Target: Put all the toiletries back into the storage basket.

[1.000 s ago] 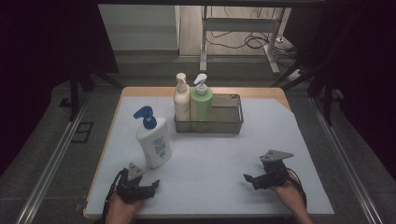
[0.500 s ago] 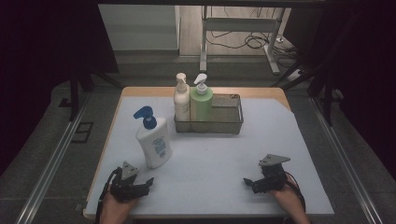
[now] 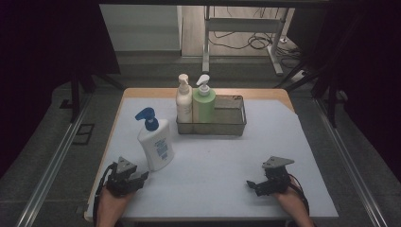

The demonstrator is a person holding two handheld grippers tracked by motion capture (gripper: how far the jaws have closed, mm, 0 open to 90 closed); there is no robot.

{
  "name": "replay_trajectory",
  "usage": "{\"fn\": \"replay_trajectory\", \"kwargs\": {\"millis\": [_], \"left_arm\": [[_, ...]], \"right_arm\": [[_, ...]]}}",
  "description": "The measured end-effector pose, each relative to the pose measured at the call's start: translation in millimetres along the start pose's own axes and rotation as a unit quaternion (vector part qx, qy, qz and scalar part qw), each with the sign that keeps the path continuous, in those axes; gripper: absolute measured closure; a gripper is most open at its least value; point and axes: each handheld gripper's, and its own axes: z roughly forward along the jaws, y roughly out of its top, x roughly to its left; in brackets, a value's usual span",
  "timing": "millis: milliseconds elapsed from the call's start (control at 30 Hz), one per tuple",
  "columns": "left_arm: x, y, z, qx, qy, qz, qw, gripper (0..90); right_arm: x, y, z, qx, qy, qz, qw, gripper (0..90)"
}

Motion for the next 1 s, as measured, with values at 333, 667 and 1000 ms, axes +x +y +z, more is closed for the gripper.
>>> {"fn": "replay_trajectory", "kwargs": {"millis": [333,667,1000], "left_arm": [[19.1,14.9,11.6,-0.007,-0.012,-0.01,0.9998,70.2],[27.3,27.4,28.8,-0.019,-0.031,-0.014,0.9992,86.5],[29.0,32.0,38.9,-0.025,-0.049,-0.017,0.9983,89.1]], "right_arm": [[-0.2,-0.1,0.1,-0.001,0.001,0.001,1.0,0.0],[-0.2,-0.2,0.2,-0.002,0.001,0.001,1.0,0.0],[-0.2,-0.2,0.1,-0.002,0.001,0.001,1.0,0.0]]}}
